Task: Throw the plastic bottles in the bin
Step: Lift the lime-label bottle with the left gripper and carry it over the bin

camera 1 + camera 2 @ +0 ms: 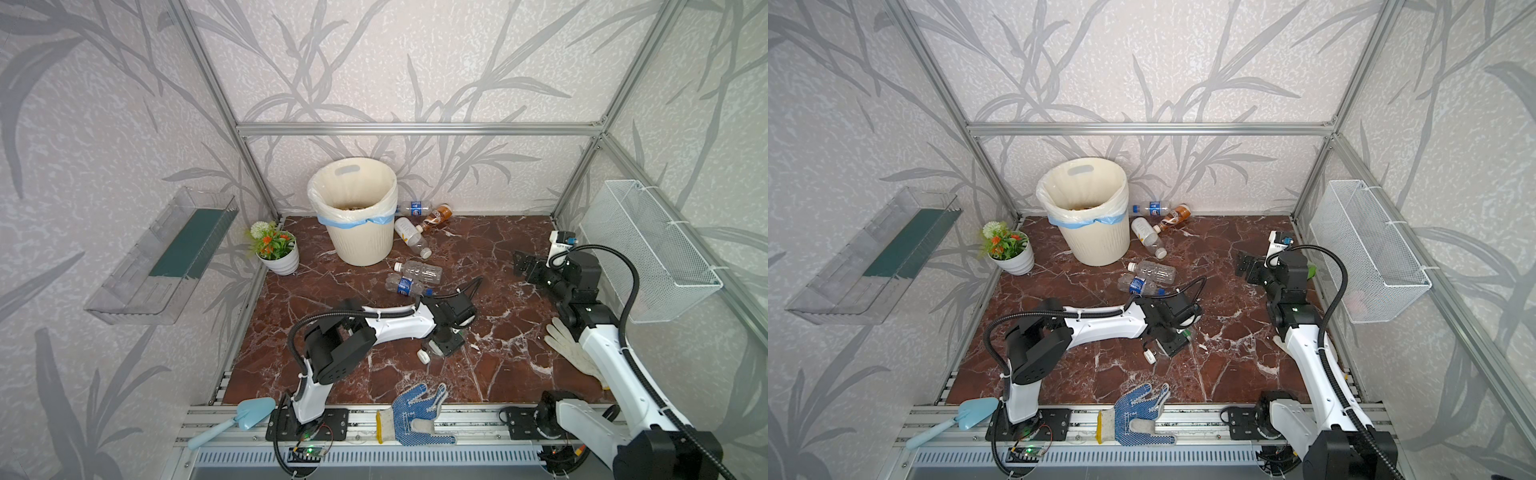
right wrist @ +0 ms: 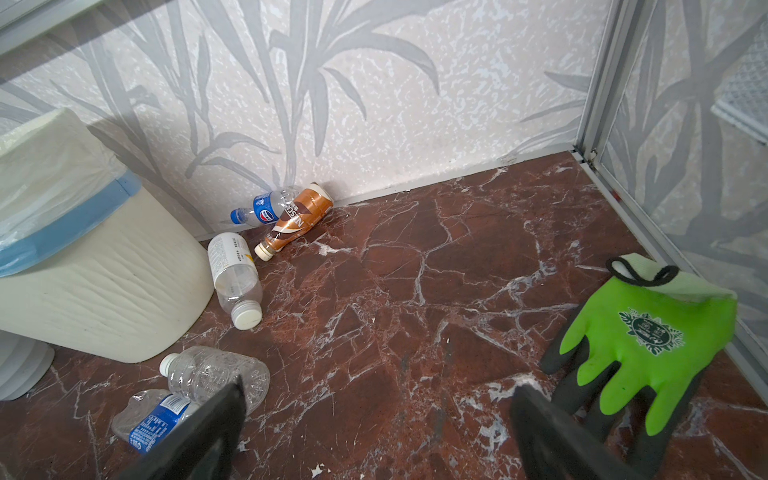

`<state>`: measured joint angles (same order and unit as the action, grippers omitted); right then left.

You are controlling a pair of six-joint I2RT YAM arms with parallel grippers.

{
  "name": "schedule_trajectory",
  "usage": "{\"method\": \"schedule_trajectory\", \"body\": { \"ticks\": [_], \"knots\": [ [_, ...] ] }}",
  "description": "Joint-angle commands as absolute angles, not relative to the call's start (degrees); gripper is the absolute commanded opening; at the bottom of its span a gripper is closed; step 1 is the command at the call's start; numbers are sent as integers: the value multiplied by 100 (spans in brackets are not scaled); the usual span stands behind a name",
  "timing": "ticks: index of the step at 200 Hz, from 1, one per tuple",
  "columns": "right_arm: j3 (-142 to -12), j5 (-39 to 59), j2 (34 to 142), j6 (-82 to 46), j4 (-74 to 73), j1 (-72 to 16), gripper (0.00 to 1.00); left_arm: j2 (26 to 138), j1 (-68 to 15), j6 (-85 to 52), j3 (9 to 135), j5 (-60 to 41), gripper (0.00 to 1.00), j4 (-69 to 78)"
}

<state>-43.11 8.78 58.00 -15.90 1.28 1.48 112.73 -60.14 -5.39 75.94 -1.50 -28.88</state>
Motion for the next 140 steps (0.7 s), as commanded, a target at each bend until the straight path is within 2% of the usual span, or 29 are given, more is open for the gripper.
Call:
{"method": "schedule_trajectory", "body": {
  "ticks": [1, 34, 103, 140],
  "knots": [
    [-4176, 1149, 6035, -1691, -29, 159, 99, 10968, -6002, -578, 7468, 50, 63, -2834],
    [-3953, 1546, 6372, -1872, -250, 105, 97, 10284, -5918, -470, 7162, 368, 61, -2642],
    [-4433, 1138, 7126, -1448, 48, -1044, 96, 7624, -5105, -246, 5797, 897, 60, -1852],
    [-4896, 850, 7535, -1265, 242, -1621, 95, 5880, -4885, -245, 5084, 2425, 59, -1680]
  ]
}}
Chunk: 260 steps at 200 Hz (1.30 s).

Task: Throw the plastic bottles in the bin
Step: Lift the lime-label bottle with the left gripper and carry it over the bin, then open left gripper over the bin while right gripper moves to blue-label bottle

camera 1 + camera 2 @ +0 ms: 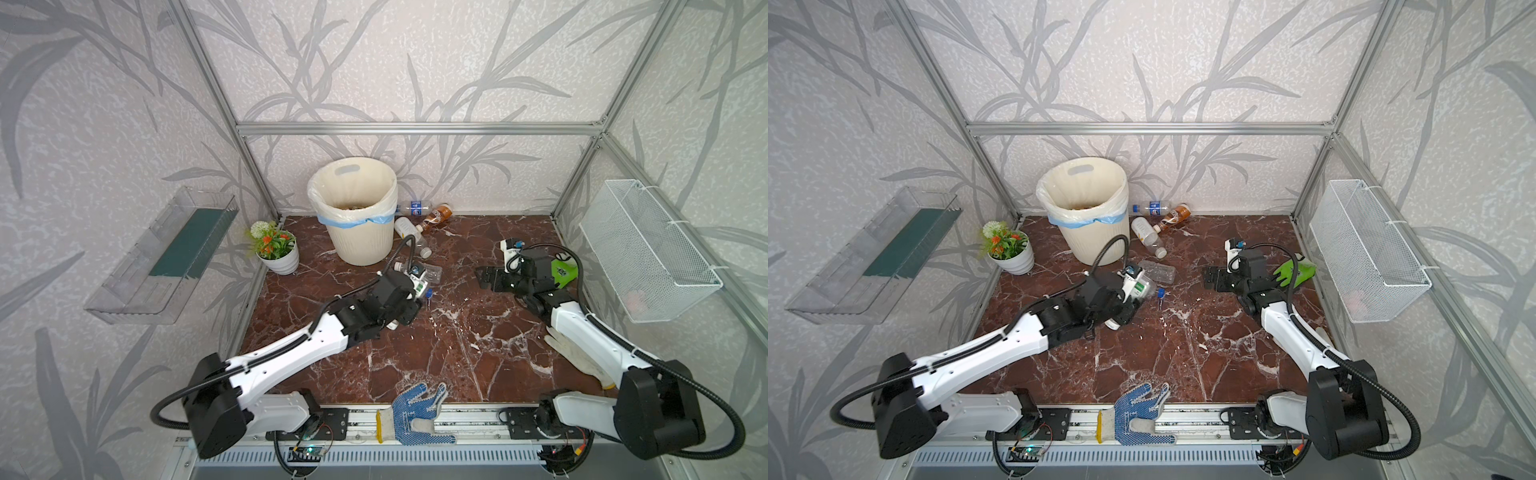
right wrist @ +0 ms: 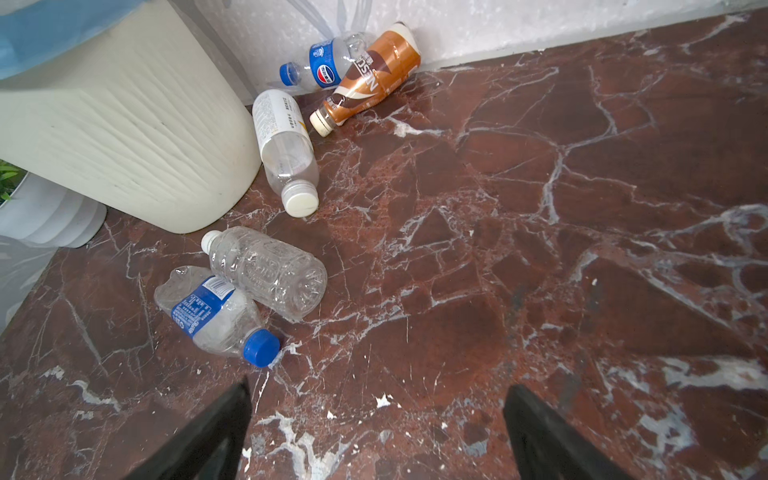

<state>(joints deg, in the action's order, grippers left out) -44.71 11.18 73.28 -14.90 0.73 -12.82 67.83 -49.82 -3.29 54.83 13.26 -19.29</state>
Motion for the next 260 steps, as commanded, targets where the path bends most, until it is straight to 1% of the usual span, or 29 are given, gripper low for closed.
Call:
{"method": "schedule_trajectory", "body": {
  "ticks": [1, 30, 44, 59, 77, 87, 100, 122, 150, 164, 179, 191, 204, 212, 218, 229, 234, 244, 253, 255, 257, 260],
  "knots": [
    [-4909, 833, 7547, -1252, 257, -1641, 95, 5854, -4882, -245, 5064, 2447, 59, -1666],
    [-5393, 682, 7891, -1064, 508, -2022, 95, 4439, -4826, -97, 4620, 3255, 59, -1513],
    [-5522, 754, 8007, -1063, 454, -2129, 95, 3903, -4782, 27, 4562, 3842, 59, -1570],
    [-5568, 823, 8067, -1059, 253, -2288, 94, 3315, -4774, 228, 4448, 4167, 59, -1466],
    [-5577, 774, 8108, -971, 77, -2527, 94, 2549, -4764, 442, 4325, 4093, 59, -1284],
    [-5572, 701, 8121, -903, 23, -2652, 94, 2140, -4764, 691, 4274, 3856, 59, -1224],
    [-5594, 643, 8121, -860, 31, -2779, 95, 1814, -4766, 932, 4320, 3811, 59, -1244],
    [-5585, 605, 8088, -774, 5, -2944, 95, 1535, -4764, 1151, 4415, 3908, 59, -1280],
    [-5435, 544, 8023, -750, -167, -3075, 94, 1574, -4765, 1216, 4474, 3534, 59, -1065],
    [-5398, 565, 8018, -797, -205, -3108, 94, 1932, -4765, 1394, 4726, 3415, 59, -963],
    [-5309, 546, 7949, -836, -316, -3151, 94, 2451, -4770, 1781, 5090, 3299, 60, -537],
    [-5211, 575, 7885, -894, -440, -3171, 94, 3155, -4762, 2202, 5455, 3337, 60, 103],
    [-5123, 593, 7832, -962, -583, -3178, 94, 4142, -4609, 2555, 6311, 3434, 60, 429],
    [-5073, 626, 7822, -1001, -673, -3186, 94, 4868, -4200, 2606, 7041, 3275, 61, 353],
    [-5051, 680, 7822, -1018, -750, -3190, 94, 5421, -3696, 2200, 7522, 2907, 61, -18],
    [-5034, 746, 7871, -1064, -862, -3200, 94, 6450, -2566, 1179, 8876, 1531, 62, -795],
    [-5025, 789, 7894, -1083, -901, -3217, 94, 6961, -2213, 819, 9484, 1150, 62, -1069],
    [-5022, 867, 7935, -1137, -965, -3239, 94, 8076, -1776, 478, 10835, 856, 71, -1671],
    [-4985, 920, 7939, -1205, -1048, -3266, 94, 9072, -1550, 310, 12248, 738, 84, -2559],
    [-4962, 931, 7937, -1224, -1084, -3273, 94, 9308, -1523, 277, 12578, 697, 89, -2723],
    [-4947, 942, 7937, -1242, -1110, -3284, 94, 9530, -1501, 254, 12905, 653, 96, -2992],
    [-4914, 960, 7929, -1274, -1148, -3295, 94, 9837, -1487, 209, 13420, 578, 99, -3260]
  ]
}}
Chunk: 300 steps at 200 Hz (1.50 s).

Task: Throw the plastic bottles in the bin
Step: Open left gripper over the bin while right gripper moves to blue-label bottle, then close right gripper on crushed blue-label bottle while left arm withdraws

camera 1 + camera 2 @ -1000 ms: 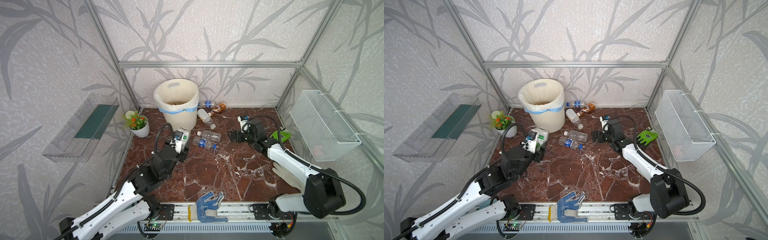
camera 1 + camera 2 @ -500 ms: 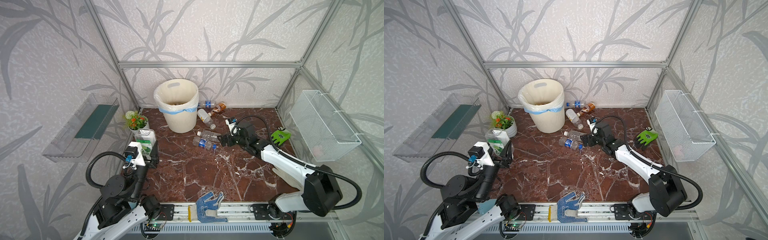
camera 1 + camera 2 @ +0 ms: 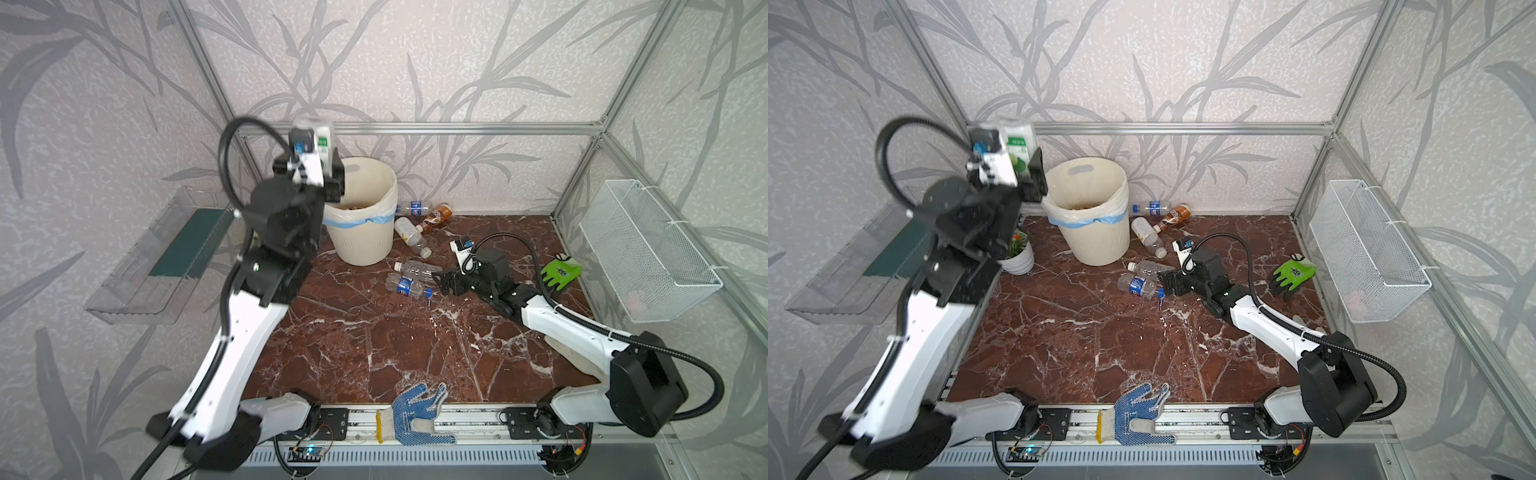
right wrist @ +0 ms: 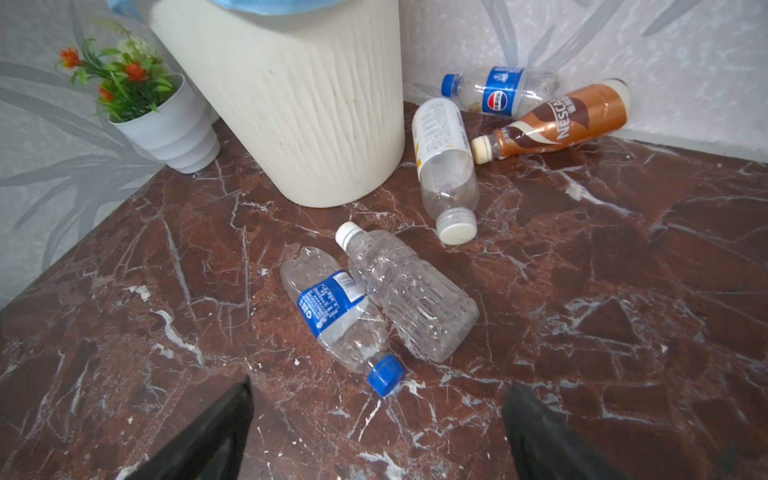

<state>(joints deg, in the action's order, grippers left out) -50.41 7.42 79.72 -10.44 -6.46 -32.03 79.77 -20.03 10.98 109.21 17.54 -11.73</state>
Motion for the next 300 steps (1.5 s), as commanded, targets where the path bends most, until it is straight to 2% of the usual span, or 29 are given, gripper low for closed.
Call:
{"method": "schedule_trajectory", "body": {
  "ticks": [1, 14, 24, 37, 48, 61, 75, 87, 105, 117, 139, 163, 204, 234, 300],
  "knots": [
    [-4900, 964, 7924, -1283, -1159, -3296, 94, 9946, -1486, 210, 13601, 540, 99, -3449],
    [-4765, 949, 7856, -1344, -1244, -3371, 94, 11126, -1510, 252, 15836, -55, 99, -5180],
    [-4624, 866, 7807, -1389, -1318, -3422, 94, 11726, -1575, 282, 17045, -246, 99, -5976],
    [-4474, 861, 7817, -1478, -1440, -3427, 94, 12127, -1672, 393, 17919, -160, 99, -6522],
    [-4464, 921, 7891, -1479, -1437, -3436, 94, 12092, -1687, 454, 17956, -104, 99, -6669],
    [-4510, 933, 7990, -1437, -1393, -3432, 94, 11750, -1688, 512, 17471, -92, 99, -6648],
    [-4573, 939, 8085, -1375, -1410, -3435, 94, 11056, -1696, 591, 16291, -46, 99, -6290],
    [-4733, 975, 8200, -1197, -1280, -3436, 94, 10139, -1691, 740, 14569, 19, 99, -5434],
    [-5068, 1142, 8408, -782, -951, -3432, 94, 8557, -1681, 865, 11574, 337, 99, -3409],
    [-5373, 1308, 8579, -443, -548, -3441, 94, 7698, -1657, 913, 10183, 390, 99, -2541],
    [-5933, 1455, 8895, 267, 262, -3536, 93, 6654, -1626, 888, 8719, 544, 99, -2178],
    [-6437, 1092, 9200, 886, 876, -3720, 92, 5892, -1617, 761, 7438, 644, 99, -2061],
    [-7473, 161, 10108, 1797, 1676, -4242, 89, 5256, -1611, 449, 6164, 710, 99, -2190],
    [-8138, -365, 10830, 2136, 1977, -4520, 88, 4888, -1603, 308, 5334, 662, 99, -1713],
    [-9405, -1203, 12114, 2320, 2571, -4645, 86, 5082, -1600, 250, 5277, 571, 98, -1861]
  ]
}}
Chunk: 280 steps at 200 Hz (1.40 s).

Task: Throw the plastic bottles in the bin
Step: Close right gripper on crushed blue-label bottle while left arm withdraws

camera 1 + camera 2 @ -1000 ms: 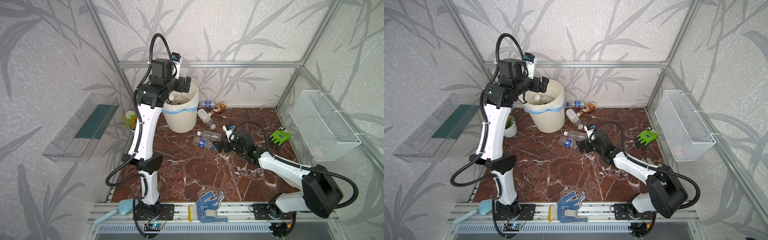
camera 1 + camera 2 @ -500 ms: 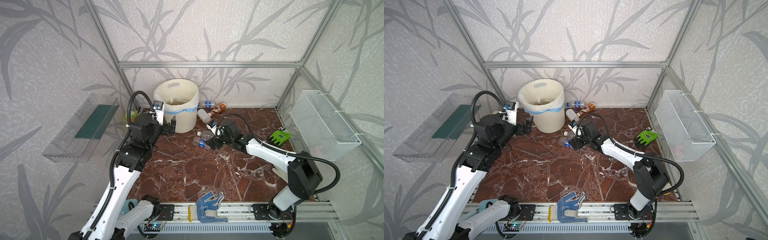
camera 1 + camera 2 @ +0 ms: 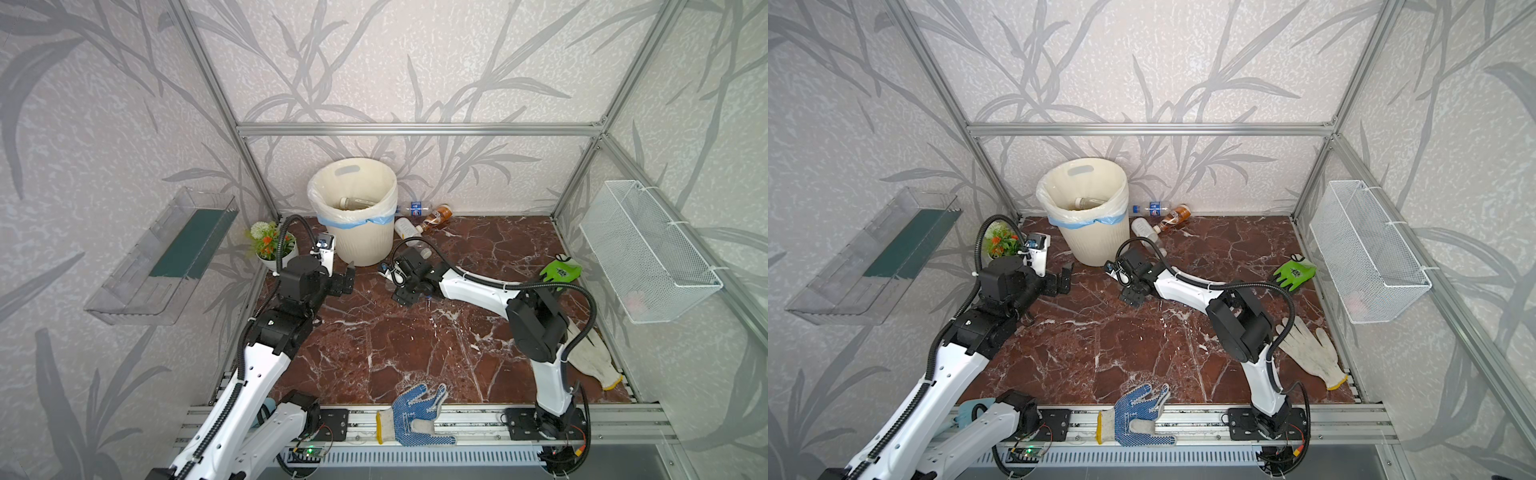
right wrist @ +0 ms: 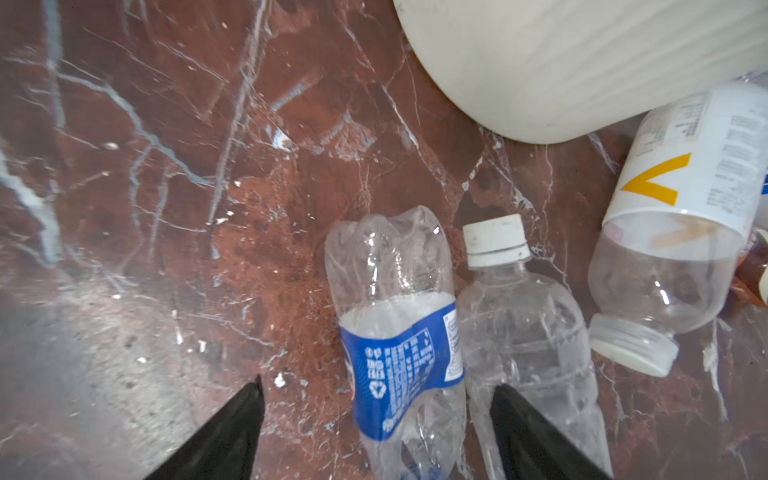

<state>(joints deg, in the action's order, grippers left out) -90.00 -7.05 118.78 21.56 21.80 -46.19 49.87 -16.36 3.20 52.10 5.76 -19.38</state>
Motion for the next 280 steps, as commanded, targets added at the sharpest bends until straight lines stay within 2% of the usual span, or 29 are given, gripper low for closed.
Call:
{"method": "schedule_trajectory", "body": {
  "ticks": [1, 67, 194, 197, 221, 280],
  "knots": [
    [-9418, -1212, 12126, 2320, 2573, -4647, 86, 5090, -1600, 248, 5284, 567, 98, -1871],
    [-9645, -1452, 12616, 2414, 2466, -4658, 84, 5141, -1604, 294, 5332, 628, 98, -1948],
    [-9589, -644, 12867, 2183, 2325, -4426, 77, 5265, -1600, 310, 5411, 527, 97, -2029],
    [-9590, -630, 12859, 2150, 2329, -4421, 70, 5271, -1600, 308, 5418, 530, 97, -2031],
    [-9586, -538, 12824, 2097, 2346, -4404, 62, 5292, -1600, 299, 5423, 478, 97, -2040],
    [-9294, -288, 12358, 1964, 2282, -4403, 56, 5361, -1600, 260, 5474, 276, 97, -2050]
  ]
}}
